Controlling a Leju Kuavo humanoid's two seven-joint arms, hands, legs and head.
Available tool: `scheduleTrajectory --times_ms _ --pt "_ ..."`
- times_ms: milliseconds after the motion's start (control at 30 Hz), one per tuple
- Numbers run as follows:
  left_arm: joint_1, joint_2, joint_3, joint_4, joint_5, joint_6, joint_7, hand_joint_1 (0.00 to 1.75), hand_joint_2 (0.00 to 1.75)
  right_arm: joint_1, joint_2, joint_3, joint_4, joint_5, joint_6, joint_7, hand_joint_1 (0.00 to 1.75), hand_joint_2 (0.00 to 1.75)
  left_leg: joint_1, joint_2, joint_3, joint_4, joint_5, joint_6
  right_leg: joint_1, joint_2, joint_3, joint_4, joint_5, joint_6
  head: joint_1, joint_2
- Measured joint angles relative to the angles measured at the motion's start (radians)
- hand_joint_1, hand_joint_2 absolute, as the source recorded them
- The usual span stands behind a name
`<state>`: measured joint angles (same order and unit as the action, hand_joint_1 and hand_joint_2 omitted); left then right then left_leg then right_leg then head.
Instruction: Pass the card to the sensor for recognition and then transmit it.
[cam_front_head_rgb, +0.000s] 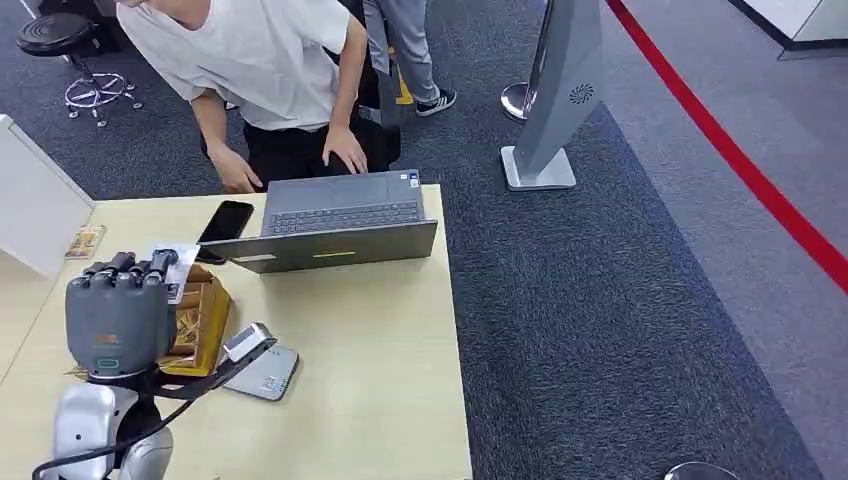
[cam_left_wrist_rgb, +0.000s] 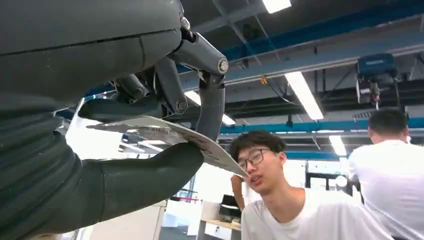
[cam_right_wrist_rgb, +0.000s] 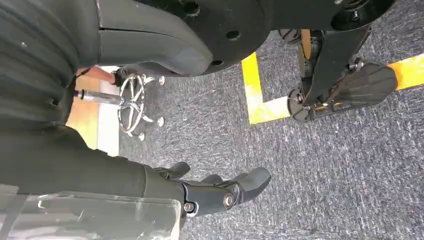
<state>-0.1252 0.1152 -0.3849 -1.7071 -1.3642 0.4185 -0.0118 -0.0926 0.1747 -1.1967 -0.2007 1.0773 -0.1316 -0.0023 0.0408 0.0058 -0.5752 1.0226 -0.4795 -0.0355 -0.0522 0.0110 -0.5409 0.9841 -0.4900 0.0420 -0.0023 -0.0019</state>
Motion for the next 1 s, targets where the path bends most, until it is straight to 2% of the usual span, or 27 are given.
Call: scheduleTrajectory --times_ms 33,133,367,833,1000 --pt "0.004 0.000 -0.007 -0.001 -0.006 -0.014 0.008 1.75 1.75 0.000 0.000 0.000 0.000 0.000 0.000 0.000 0.00 1.75 0.000 0.000 0.000 0.000 0.000 0.000 0.000 0.000 0.000 0.000 0.000 0.000 0.000 0.000" --pt "0.019 -0.005 -0.033 0.007 -0.035 -0.125 0.046 1.75 1.75 0.000 0.003 -0.004 0.000 -0.002 0.005 0.000 0.00 1.75 0.000 0.000 0.000 0.000 0.000 0.000 0.000 0.000 0.000 0.000 0.000 0.000 0.000 0.000" --pt "0.042 -0.018 -0.074 0.055 -0.050 -0.128 0.071 1.75 1.75 0.000 0.008 -0.009 0.001 -0.002 0.005 0.001 0.00 1.75 0.000 0.000 0.000 0.000 0.000 0.000 0.000 0.000 0.000 0.000 0.000 0.000 0.000 0.000" --pt "0.049 -0.019 -0.082 0.069 -0.052 -0.129 0.072 1.75 1.75 0.000 0.008 -0.010 0.001 -0.002 0.005 0.001 0.00 1.75 0.000 0.000 0.000 0.000 0.000 0.000 0.000 0.000 0.000 0.000 0.000 0.000 0.000 0.000" --pt "0.055 -0.018 -0.083 0.069 -0.055 -0.157 0.072 1.75 1.75 0.000 0.008 -0.010 0.001 -0.008 0.006 0.001 0.00 1.75 0.000 0.000 0.000 0.000 0.000 0.000 0.000 0.000 0.000 0.000 0.000 0.000 0.000 0.000"
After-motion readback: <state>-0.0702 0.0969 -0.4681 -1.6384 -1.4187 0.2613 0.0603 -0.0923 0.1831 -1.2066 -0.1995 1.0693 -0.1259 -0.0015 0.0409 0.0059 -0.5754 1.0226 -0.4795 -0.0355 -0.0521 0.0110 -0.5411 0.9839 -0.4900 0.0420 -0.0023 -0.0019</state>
